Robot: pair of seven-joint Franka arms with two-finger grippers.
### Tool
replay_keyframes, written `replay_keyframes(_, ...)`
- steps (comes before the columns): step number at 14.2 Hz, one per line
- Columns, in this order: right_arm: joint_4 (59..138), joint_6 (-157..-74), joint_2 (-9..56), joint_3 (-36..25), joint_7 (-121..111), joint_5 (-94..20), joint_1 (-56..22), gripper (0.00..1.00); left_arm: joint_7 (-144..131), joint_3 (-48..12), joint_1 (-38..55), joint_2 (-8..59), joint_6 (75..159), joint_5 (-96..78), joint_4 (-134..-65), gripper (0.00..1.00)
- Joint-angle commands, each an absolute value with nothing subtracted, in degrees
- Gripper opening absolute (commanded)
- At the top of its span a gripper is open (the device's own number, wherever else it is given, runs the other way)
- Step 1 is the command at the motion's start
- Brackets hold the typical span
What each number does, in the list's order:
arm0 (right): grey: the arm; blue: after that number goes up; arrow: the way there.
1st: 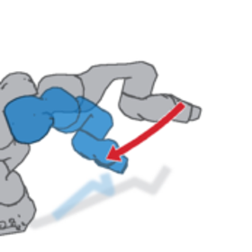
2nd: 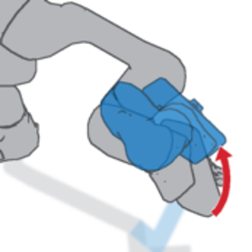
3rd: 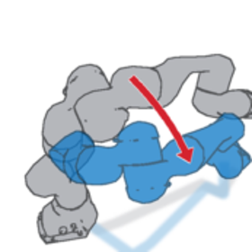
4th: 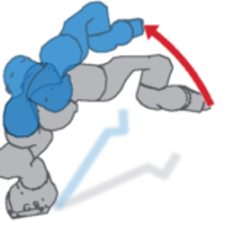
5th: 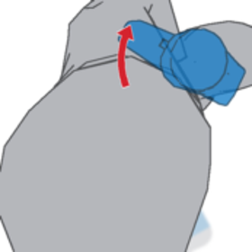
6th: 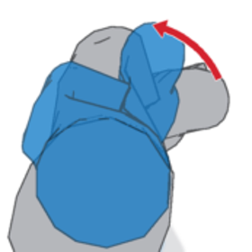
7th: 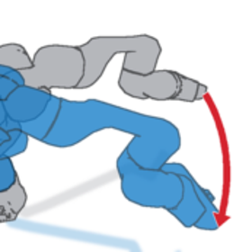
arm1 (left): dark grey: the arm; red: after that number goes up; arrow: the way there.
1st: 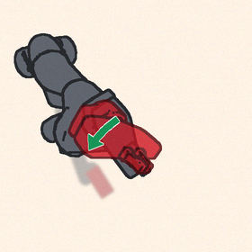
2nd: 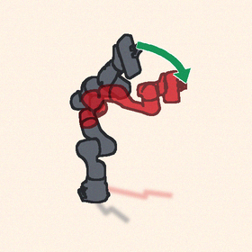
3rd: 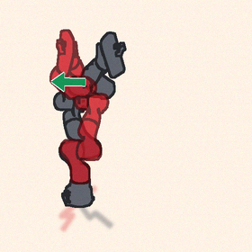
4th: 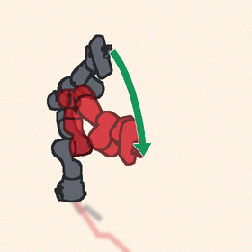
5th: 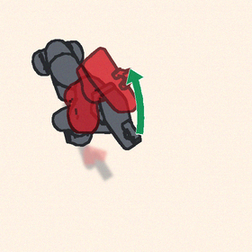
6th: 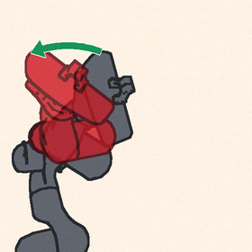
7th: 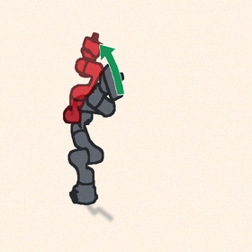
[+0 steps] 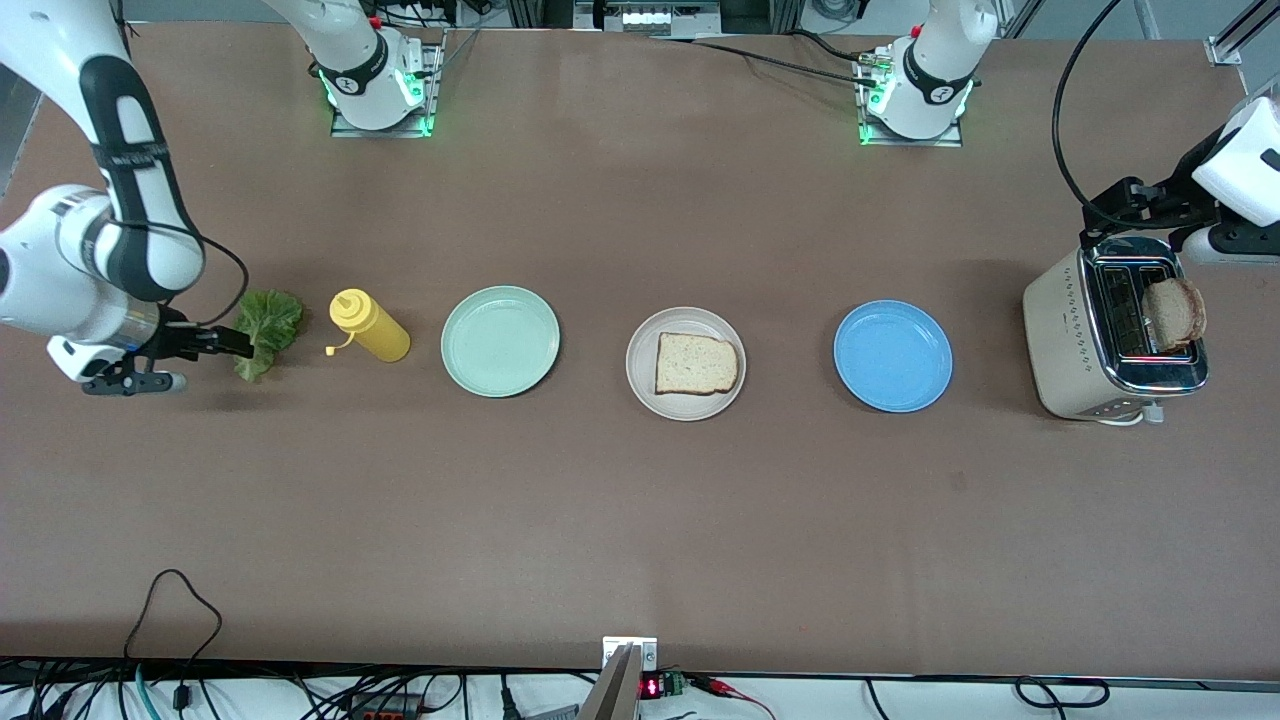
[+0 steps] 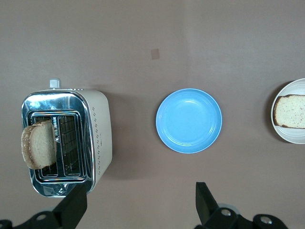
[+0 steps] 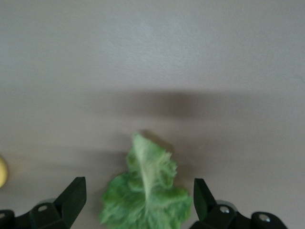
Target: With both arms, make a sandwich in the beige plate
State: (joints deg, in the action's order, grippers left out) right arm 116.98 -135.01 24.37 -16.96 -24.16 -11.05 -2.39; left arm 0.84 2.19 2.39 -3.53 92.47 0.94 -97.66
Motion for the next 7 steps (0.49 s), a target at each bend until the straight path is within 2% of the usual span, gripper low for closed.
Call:
replay_keyframes(1,117.5,-138.6,26.8,-17.0,-22.7,-10.0,-2.9,1.00,1.9,2.3,2.5,-4.0,92.1,1.8,-97.9,1.00)
replay_keyframes(3,117.6,-138.5,27.0,-17.0,-22.7,-10.0,-2.9,1.00,1.9,2.3,2.5,-4.0,92.1,1.8,-97.9,1.00)
replay_keyframes(7,117.9,-138.5,27.4,-17.0,-22.7,-9.9,-3.1,0.58,1.9,2.3,2.5,-4.0,92.1,1.8,-97.9,1.00)
